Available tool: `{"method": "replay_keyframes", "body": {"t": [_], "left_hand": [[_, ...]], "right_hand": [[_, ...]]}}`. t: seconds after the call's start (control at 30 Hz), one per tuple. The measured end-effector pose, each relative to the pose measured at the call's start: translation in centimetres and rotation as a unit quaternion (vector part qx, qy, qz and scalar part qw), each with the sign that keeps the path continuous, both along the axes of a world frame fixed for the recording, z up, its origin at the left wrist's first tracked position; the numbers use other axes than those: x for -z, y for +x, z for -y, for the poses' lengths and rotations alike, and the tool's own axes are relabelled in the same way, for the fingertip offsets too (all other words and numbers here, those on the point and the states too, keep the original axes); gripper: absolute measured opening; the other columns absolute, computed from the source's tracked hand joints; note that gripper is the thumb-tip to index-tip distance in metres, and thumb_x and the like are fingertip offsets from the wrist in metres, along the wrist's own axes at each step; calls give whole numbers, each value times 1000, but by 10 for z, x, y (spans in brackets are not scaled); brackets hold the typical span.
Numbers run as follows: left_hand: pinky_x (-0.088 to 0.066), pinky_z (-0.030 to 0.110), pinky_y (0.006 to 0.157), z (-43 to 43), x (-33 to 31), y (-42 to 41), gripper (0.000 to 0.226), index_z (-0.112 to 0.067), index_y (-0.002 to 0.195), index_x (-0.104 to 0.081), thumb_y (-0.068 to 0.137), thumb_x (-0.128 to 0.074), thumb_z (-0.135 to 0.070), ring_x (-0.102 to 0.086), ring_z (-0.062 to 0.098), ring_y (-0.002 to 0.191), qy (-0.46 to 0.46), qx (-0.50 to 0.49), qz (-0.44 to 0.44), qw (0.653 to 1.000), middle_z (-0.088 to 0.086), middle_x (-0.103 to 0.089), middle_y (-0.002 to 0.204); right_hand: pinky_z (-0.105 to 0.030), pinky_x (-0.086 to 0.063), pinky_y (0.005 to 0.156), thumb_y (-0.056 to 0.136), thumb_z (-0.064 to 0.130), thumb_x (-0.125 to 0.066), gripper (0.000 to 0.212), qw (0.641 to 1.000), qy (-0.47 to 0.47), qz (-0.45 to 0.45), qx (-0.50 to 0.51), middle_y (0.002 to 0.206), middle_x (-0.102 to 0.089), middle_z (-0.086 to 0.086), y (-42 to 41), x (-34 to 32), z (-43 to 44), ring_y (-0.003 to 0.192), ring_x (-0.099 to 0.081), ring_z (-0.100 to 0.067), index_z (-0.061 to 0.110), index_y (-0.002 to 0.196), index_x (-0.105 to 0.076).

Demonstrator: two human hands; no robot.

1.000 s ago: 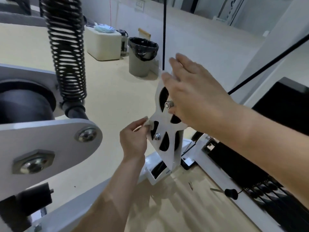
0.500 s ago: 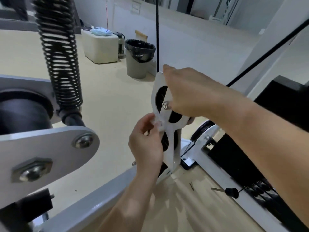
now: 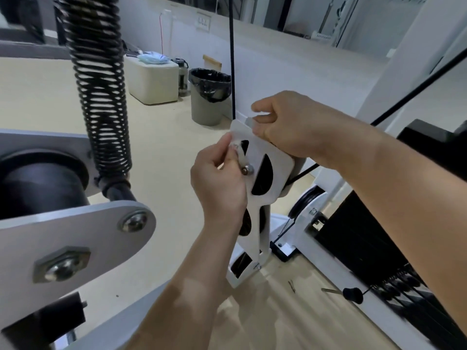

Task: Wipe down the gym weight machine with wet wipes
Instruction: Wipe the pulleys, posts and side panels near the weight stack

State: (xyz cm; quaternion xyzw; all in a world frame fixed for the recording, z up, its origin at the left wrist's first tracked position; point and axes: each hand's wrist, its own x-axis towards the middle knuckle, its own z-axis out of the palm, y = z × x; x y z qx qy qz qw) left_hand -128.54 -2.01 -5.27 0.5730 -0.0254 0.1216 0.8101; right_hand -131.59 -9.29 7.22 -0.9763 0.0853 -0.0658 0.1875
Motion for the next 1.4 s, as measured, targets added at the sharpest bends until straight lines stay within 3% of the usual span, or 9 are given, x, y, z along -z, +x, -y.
{"method": "replay_keyframes", "body": {"t": [0.2,0.4,0.53,0.67,0.9,1.07,1.2,1.3,1.4], "left_hand": [[-50,15,80,-13,-15,3,22,-14,106,-74,90,-64,-3,-68,5,94,59,3,123,991,-4,-72,99],[-54,28,73,-18,-9,18,33,-24,74,-73,86,-65,6,-66,11,73,-89,31,20,995,-2,-71,76],[-55,44,78,-15,16,32,35,-14,66,-68,81,-50,12,-63,16,74,-29,59,-43,997,4,-71,80],[-55,38,75,-9,40,19,24,-18,86,-67,85,-50,-1,-63,15,73,59,35,-102,992,-2,-69,81],[-59,36,80,-24,-19,15,25,-24,76,-72,83,-70,0,-69,10,75,-29,2,26,999,-3,-74,77],[-53,19,73,-22,-22,-18,27,-25,82,-74,83,-71,2,-70,7,79,17,16,125,992,-9,-74,79],[-53,19,69,-21,-13,-35,25,-21,80,-74,79,-72,4,-68,7,74,64,89,116,987,-8,-73,75],[-45,9,60,-20,-11,-41,23,-14,78,-71,76,-68,8,-62,0,66,98,109,128,981,-7,-68,71],[-44,17,60,-20,-14,-27,22,-15,76,-69,75,-63,6,-57,2,64,99,94,131,982,-3,-67,67]], "right_hand": [[-54,-47,95,96,14,-54,32,999,29,27,-4,125,-59,-25,-3,1,-3,116,-56,-36,-8,118,-58],[-45,-55,85,95,9,-49,26,999,27,32,11,113,-66,-22,0,6,-10,104,-62,-39,-7,111,-61],[-36,-51,92,97,11,-48,28,999,20,35,22,113,-67,-11,-3,9,-10,105,-62,-27,-2,118,-60],[-24,-29,51,97,8,-45,23,999,23,19,15,62,-38,1,-6,10,-10,55,-35,-15,10,74,-44],[-59,-49,81,91,0,-43,27,996,81,32,26,116,-57,-30,-10,5,-14,102,-53,-48,-13,112,-53],[-31,-47,73,94,7,-46,30,994,99,33,18,120,-62,-24,-7,3,-12,83,-53,-24,-4,117,-63],[-33,-48,75,95,6,-42,34,994,96,44,30,120,-62,-23,-8,2,-11,83,-52,-26,-1,122,-61],[-47,-54,75,83,-4,-38,33,999,14,50,16,105,-61,-28,-18,13,-12,89,-54,-45,-7,108,-59],[-43,-44,88,81,1,-38,30,971,-177,143,-73,102,-61,-19,-32,45,-21,102,-55,-39,-1,101,-61]]}}
